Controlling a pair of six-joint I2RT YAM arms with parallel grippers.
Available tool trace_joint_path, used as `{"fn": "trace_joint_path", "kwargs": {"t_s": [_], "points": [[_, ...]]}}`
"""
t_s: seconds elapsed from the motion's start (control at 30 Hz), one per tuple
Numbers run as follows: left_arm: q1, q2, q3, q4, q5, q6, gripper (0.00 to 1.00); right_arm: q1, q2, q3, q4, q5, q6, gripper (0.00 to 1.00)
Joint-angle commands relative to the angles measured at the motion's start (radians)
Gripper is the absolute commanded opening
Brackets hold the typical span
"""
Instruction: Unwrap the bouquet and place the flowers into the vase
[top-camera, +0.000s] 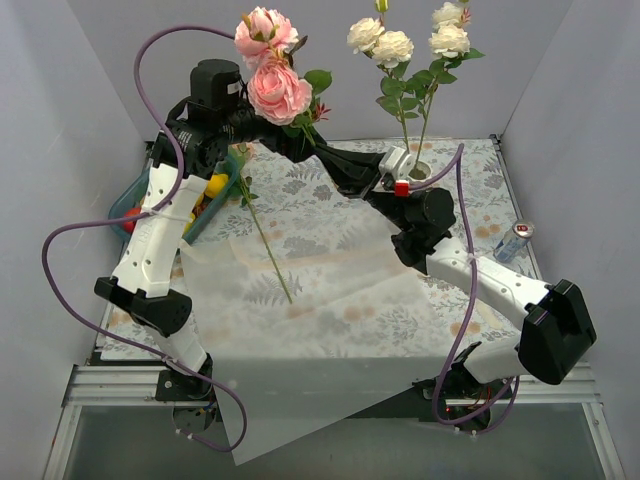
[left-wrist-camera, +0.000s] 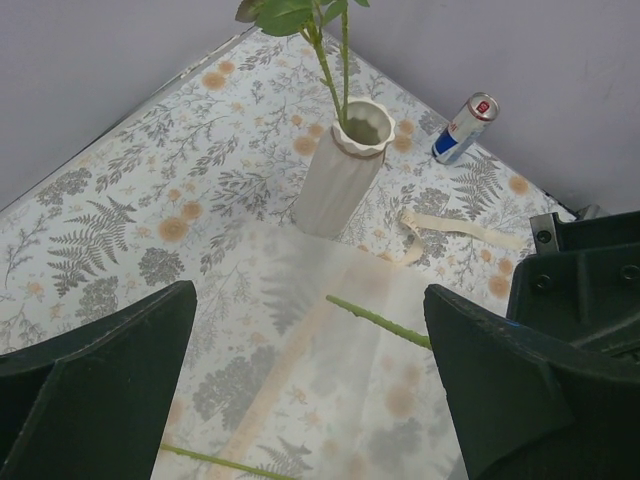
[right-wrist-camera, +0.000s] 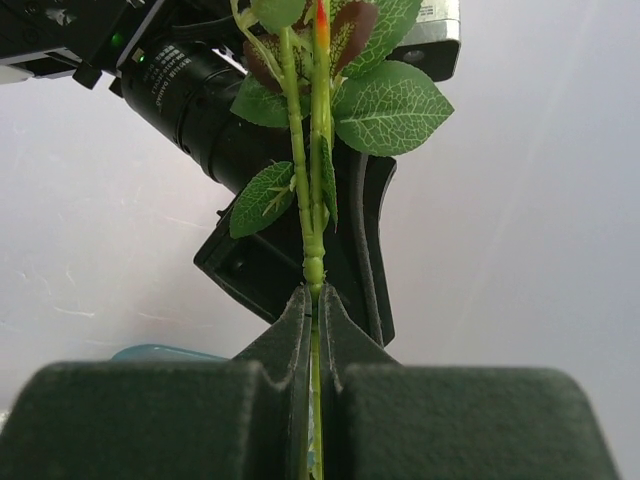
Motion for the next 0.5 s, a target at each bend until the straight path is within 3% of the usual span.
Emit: {"fn": "trace_joint_path", "kwargs": {"t_s": [0.0,0.47], "points": [[-0.046,-0.028,-0.019,-0.045,0.058,0.029,0.98,0.003,0.031,0.052,-0.022,0.053,0.027,0.01],[-0.091,-0.018,-0.03,-0.103,0.081,0.069,0.97,0.003,0.048,0.15,-0.123,-0.019,0.048,0.01]]}}
